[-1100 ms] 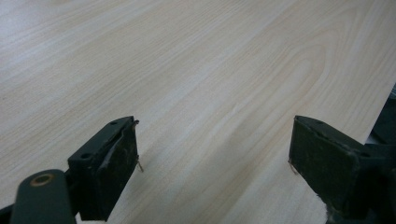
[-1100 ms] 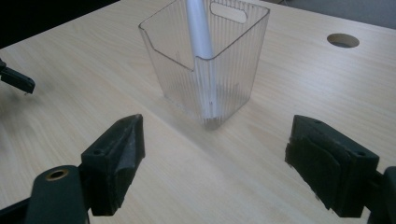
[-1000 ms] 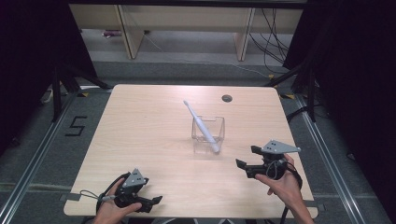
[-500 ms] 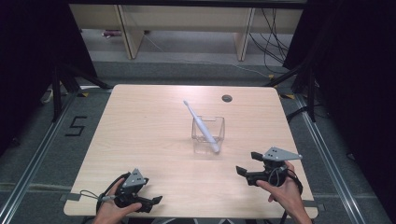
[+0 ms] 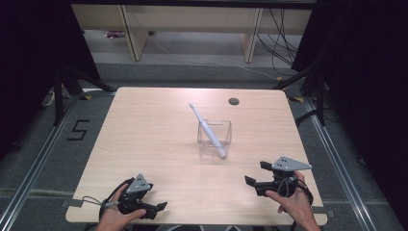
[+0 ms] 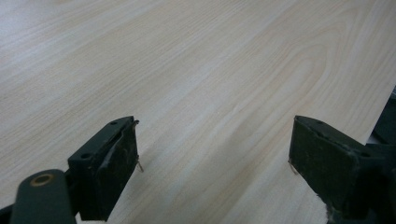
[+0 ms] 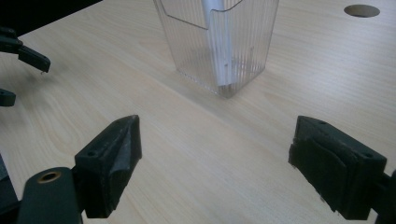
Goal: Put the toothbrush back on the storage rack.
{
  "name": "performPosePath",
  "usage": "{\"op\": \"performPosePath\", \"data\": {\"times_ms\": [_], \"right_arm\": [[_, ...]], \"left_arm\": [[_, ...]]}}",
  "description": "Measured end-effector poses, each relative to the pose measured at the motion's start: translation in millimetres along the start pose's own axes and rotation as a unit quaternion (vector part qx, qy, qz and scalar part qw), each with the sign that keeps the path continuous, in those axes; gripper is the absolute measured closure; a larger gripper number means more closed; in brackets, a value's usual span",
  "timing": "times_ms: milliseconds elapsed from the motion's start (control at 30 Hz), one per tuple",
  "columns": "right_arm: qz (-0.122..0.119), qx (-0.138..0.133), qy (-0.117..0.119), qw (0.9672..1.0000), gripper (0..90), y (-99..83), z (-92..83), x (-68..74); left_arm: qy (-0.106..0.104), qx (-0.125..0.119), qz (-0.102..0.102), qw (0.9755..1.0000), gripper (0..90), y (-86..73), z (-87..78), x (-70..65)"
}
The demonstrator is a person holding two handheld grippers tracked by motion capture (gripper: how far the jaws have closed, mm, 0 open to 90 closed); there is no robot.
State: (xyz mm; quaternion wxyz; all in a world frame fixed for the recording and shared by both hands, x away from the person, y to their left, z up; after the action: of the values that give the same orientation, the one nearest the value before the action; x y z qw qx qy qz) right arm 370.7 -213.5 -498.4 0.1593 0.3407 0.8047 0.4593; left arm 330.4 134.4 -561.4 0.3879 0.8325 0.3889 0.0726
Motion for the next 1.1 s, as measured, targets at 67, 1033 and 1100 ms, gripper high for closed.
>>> {"op": "performPosePath", "data": {"times_ms": [67, 1033, 1100], "right_arm": [[0.0, -0.001, 0.0, 1.0, 16.8, -1.5, -0.2, 0.6], [-0.025, 0.043, -0.011, 0.9987, 16.7, -31.6, -7.0, 5.7], [-0.012, 0.042, -0.011, 0.999, 16.7, -33.7, -7.2, 8.5]], "left_arm": [[0.0, 0.0, 0.0, 1.0, 14.9, 0.0, 0.0, 0.0], [-0.005, -0.007, -0.007, 0.9999, 14.9, 0.9, 0.4, -1.7], [0.001, -0.002, 0.0, 1.0, 14.9, 0.2, 0.4, 0.0]]}}
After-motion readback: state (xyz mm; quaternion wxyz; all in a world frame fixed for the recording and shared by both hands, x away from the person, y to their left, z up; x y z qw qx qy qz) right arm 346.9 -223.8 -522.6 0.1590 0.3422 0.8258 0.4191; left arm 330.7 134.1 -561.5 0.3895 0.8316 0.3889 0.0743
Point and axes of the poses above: each handheld gripper's, and its own axes: z roughly forward along the jaws, y roughly out of its top, x roughly to its left, the point moved 8 cm from there along z, roughly forward along the jaws, and after that the axes turned 6 degrees about -z, right-handed, at the moved point
